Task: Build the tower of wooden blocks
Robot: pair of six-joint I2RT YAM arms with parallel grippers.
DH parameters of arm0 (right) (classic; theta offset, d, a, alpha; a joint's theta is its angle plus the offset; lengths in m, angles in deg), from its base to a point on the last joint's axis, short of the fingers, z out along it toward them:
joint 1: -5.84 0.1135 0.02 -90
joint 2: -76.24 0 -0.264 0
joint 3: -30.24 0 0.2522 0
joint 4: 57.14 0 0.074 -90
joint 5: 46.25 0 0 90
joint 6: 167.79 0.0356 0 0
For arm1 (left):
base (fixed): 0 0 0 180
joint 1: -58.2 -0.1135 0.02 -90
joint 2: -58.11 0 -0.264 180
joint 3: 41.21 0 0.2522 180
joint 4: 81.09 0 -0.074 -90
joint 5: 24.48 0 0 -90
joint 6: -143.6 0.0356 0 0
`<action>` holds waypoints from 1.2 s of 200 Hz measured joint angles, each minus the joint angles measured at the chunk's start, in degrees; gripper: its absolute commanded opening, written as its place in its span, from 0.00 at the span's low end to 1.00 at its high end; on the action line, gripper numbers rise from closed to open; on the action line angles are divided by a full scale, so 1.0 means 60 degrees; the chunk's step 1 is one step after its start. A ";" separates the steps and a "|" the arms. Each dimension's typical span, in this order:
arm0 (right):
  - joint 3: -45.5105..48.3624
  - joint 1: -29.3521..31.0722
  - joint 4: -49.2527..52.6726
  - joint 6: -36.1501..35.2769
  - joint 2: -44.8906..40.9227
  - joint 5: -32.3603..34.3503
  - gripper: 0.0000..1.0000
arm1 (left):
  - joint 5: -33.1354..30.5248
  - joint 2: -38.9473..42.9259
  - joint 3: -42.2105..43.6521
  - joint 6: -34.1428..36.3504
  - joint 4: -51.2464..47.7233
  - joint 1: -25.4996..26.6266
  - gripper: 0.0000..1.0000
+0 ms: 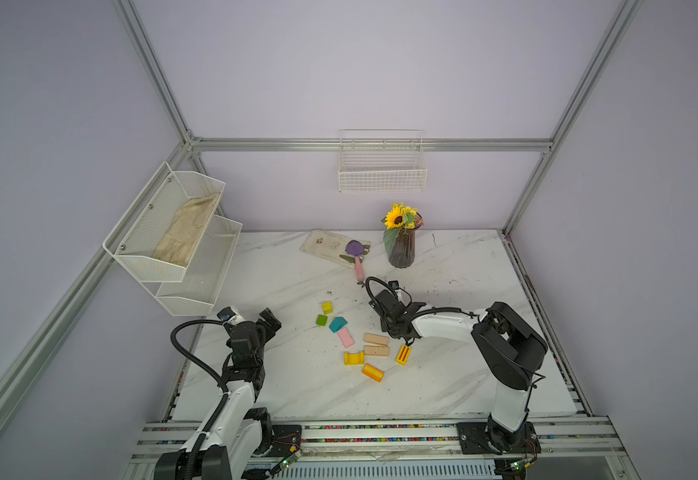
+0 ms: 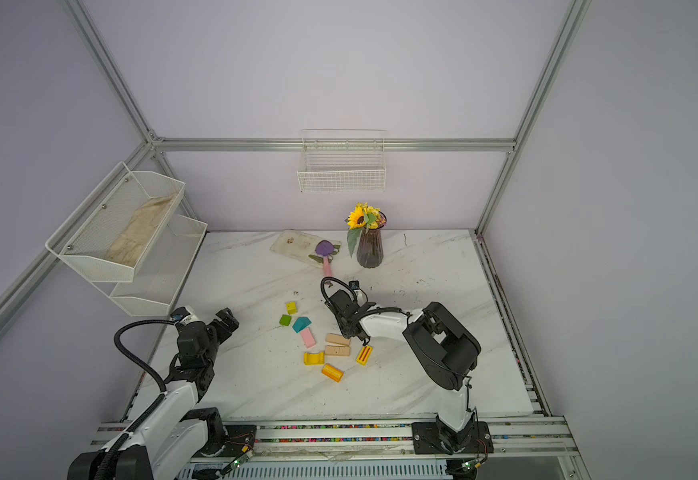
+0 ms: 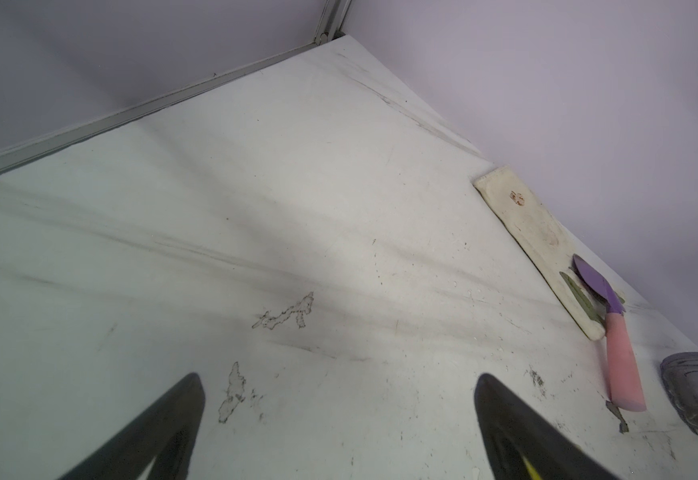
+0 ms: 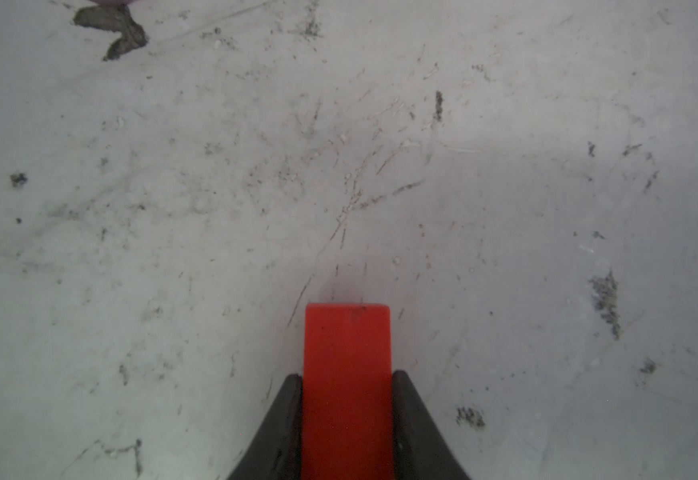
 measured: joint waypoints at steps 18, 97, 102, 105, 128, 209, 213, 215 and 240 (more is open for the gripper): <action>0.0466 -0.0244 -0.0076 0.0004 -0.0641 0.0007 0.23 | 0.0025 -0.0055 0.0000 0.0029 0.0000 0.0000 1.00; 0.1497 -0.2062 -0.0583 -0.0015 -0.1421 -0.0696 0.21 | 0.0091 -0.0124 0.0000 0.0036 0.0004 0.0000 1.00; 0.1501 -0.2102 -0.0583 -0.0015 -0.1417 -0.0721 0.21 | 0.0095 -0.0127 0.0000 0.0036 0.0000 0.0000 1.00; 0.1501 -0.2120 -0.0586 -0.0015 -0.1413 -0.0729 0.21 | 0.0095 -0.0135 0.0000 0.0036 0.0004 0.0000 1.00; 0.1501 -0.2193 -0.0648 -0.0015 -0.1410 -0.0761 0.21 | 0.0302 -0.0255 0.0000 0.0127 0.0113 0.0000 1.00; 0.1501 -0.2284 -0.0645 -0.0007 -0.1395 -0.0667 0.21 | 0.5231 -0.1843 -0.2149 0.0463 -0.1854 0.0233 1.00; 0.1501 -0.2288 -0.0645 -0.0004 -0.1395 -0.0659 0.21 | 0.5282 -0.1898 -0.2484 0.0521 -0.2262 0.0361 1.00; 0.1501 -0.2288 -0.0645 -0.0004 -0.1395 -0.0656 0.21 | 0.5297 -0.1916 -0.2597 0.0539 -0.2393 0.0408 1.00; 0.1501 -0.2288 -0.0641 0.0000 -0.1395 -0.0637 0.22 | 0.4830 -0.2029 -0.4138 0.1133 -0.4390 0.1545 1.00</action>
